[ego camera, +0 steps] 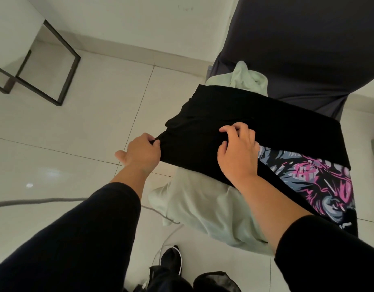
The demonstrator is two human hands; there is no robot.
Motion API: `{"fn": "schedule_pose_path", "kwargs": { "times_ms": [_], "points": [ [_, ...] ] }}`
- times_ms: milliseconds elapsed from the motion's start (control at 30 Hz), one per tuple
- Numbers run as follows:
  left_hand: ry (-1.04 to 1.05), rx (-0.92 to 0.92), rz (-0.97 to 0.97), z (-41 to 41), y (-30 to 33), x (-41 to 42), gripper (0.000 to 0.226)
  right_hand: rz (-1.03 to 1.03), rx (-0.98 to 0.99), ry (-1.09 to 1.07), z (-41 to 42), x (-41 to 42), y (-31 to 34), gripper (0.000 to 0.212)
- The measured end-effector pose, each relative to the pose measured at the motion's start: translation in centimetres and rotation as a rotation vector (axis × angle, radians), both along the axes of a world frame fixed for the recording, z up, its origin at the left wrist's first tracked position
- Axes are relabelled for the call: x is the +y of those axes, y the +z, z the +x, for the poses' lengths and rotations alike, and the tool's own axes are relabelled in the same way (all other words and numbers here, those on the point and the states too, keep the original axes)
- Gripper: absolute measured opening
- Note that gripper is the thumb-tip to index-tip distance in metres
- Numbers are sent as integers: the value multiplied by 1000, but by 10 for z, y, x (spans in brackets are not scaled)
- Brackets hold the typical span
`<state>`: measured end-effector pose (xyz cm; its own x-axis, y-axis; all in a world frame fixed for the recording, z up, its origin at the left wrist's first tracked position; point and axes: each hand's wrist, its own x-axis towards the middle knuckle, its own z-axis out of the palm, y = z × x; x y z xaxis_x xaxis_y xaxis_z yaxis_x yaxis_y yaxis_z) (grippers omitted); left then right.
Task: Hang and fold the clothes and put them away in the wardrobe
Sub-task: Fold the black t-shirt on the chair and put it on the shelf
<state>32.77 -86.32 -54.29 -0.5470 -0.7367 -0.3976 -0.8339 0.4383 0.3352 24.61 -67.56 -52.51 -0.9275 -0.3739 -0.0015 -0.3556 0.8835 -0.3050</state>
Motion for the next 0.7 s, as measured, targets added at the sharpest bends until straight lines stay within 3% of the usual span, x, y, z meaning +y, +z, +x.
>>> {"fn": "schedule_pose_path", "kwargs": {
  "times_ms": [100, 200, 333, 400, 500, 567, 700],
  "points": [
    [-52, -11, -66, -15, 0, 7, 28, -88, -10, -142, -15, 6, 4, 37],
    [-97, 114, -47, -42, 4, 18, 32, -296, -129, -263, -31, 12, 8, 40],
    [-58, 311, 241, -86, 9, 28, 39, -317, -255, -331, -53, 14, 13, 54],
    [35, 357, 377, -104, 12, 29, 44, -281, -281, -350, -64, 14, 11, 43],
    [60, 356, 278, -118, 15, 26, 31, -320, -313, -411, -73, 12, 4, 18],
    [99, 418, 277, -128, 20, 23, 20, -437, -334, -481, -78, 9, 5, 15],
    [329, 668, 585, -148, 42, 18, 11, -628, -316, -535, -96, -5, 17, 17]
  ]
}}
